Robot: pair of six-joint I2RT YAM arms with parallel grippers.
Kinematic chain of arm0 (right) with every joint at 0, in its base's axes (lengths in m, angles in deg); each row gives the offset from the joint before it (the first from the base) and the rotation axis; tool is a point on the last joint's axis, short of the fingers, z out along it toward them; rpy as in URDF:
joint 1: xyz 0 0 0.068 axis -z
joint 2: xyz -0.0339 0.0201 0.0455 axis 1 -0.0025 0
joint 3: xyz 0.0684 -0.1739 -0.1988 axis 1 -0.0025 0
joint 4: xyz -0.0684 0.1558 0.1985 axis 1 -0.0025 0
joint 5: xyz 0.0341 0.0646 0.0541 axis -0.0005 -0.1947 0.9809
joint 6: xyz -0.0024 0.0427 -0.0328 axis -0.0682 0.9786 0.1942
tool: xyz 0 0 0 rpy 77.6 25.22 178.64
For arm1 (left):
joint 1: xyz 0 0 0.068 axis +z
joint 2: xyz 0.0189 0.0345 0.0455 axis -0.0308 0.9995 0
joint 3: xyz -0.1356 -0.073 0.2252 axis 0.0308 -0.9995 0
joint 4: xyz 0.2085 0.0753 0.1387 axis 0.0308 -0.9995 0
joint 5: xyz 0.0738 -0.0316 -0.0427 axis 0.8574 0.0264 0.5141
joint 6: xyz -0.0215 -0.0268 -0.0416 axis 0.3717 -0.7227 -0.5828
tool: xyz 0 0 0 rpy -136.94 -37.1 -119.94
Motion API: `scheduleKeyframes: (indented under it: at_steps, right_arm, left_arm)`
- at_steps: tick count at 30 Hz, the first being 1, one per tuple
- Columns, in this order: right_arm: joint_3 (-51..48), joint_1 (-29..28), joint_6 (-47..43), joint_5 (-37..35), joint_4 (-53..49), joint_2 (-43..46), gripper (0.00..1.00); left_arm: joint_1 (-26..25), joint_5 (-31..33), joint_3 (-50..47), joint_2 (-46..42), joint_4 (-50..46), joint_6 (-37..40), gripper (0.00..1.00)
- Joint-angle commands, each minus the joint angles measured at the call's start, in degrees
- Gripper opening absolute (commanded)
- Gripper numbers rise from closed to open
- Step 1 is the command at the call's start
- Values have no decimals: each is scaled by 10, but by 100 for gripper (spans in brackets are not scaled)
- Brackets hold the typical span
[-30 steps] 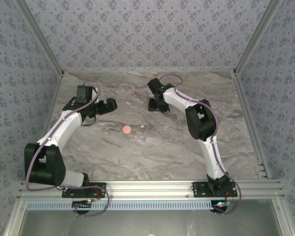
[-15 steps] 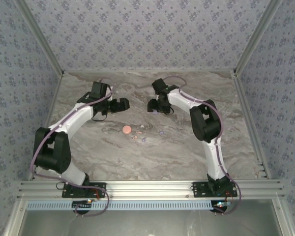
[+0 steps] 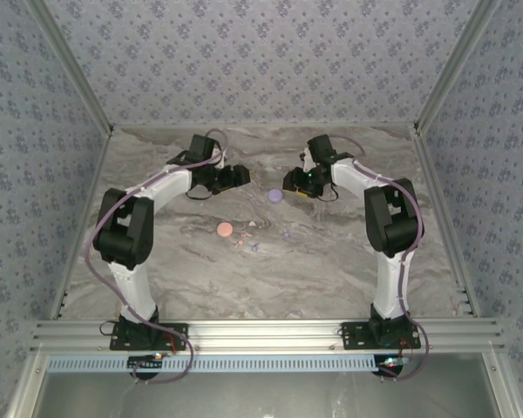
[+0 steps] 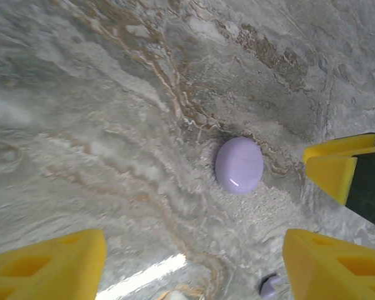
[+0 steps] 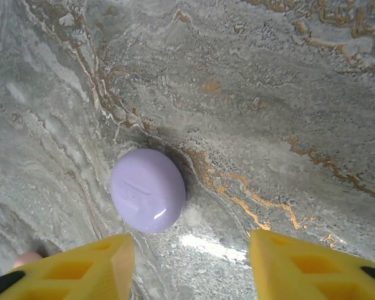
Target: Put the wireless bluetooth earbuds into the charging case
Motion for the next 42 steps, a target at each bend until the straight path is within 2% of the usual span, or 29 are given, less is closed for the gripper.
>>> scheduleKeyframes:
  at_steps: [1,7,17,42]
  right_arm:
    - [0,-2,-9,60,19,-6,46]
    - [4,-4,1,82,28,-26,36]
    - [24,-4,9,92,20,-60,31]
    - [32,3,20,100,26,-87,25]
  left_arm:
    - [-10,-35,35,32,25,-27,72]
    - [-17,-70,61,88,56,-61,64]
    - [-27,-87,94,133,48,-69,50]
    - [-55,-100,132,184,13,-69,49]
